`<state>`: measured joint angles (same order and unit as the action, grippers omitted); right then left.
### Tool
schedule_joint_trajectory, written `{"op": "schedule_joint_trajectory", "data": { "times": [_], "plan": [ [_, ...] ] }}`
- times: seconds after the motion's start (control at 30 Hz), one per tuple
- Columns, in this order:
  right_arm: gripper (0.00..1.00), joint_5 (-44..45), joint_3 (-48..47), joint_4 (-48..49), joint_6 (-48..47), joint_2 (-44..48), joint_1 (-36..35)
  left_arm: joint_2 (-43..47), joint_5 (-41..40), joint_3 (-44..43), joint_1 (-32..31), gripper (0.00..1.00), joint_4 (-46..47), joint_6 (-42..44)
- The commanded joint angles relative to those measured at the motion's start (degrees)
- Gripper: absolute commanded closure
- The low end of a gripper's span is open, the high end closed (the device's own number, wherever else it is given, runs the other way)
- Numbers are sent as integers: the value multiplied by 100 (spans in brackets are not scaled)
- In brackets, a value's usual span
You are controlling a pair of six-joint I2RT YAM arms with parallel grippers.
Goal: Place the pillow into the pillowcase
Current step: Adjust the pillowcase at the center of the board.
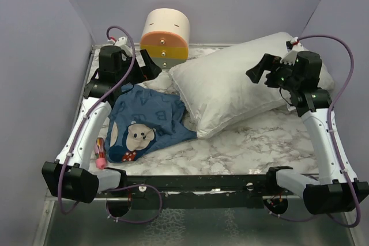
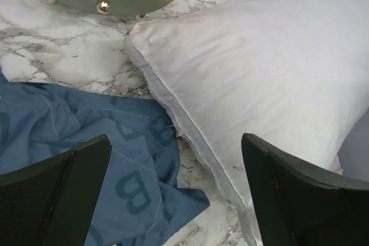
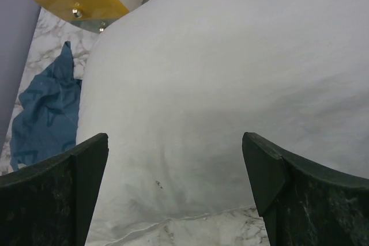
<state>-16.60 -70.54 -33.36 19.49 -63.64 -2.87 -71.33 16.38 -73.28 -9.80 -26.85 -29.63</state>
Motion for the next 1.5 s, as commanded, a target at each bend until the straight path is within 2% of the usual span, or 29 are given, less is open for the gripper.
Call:
{"op": "schedule_joint_trajectory", "data": {
  "times": [0.0,0.13,0.33,0.4,0.47,0.6,0.7,0.8,0.87,0.93,1.07,1.17,1.37,1.47],
  "plan": [
    [1,440,12,236,685,194,-121,272,-359,-65,-252,1,619,199],
    [1,596,-53,252,1088,259,-183,346,-268,-82,-392,1,847,65],
    [1,344,-129,545,1152,386,-223,491,66,205,-470,1,1272,-688],
    [1,-65,-135,765,994,425,-233,558,154,402,-476,1,1444,-950],
    [1,-909,-61,1162,693,452,-255,613,206,579,-488,1,1490,-1141],
    [1,-2345,101,1799,518,400,-357,631,181,782,-491,2,1062,-1353],
    [1,-3068,622,2709,1140,491,-397,589,104,844,-497,2,661,-1437],
    [1,-3458,1530,4144,2361,584,-408,630,134,924,-496,2,497,-1481],
    [1,-3882,1706,4631,2451,437,-441,703,66,992,-497,2,417,-1497],
    [1,-3953,1527,4279,1967,287,-570,773,-102,1029,-494,3,235,-1453],
    [1,-3614,680,2713,477,-105,-881,824,-572,1013,-495,3,-292,-1314],
    [1,-3578,180,1926,-45,-525,-1079,741,-898,985,-494,4,-624,-1390],
    [1,-3632,61,1829,-187,-828,-1491,335,-1019,761,-501,8,-1001,-1322],
    [1,-3631,28,1807,-230,-919,-1630,129,-1346,588,-505,8,-1385,-1124]
  ]
}}
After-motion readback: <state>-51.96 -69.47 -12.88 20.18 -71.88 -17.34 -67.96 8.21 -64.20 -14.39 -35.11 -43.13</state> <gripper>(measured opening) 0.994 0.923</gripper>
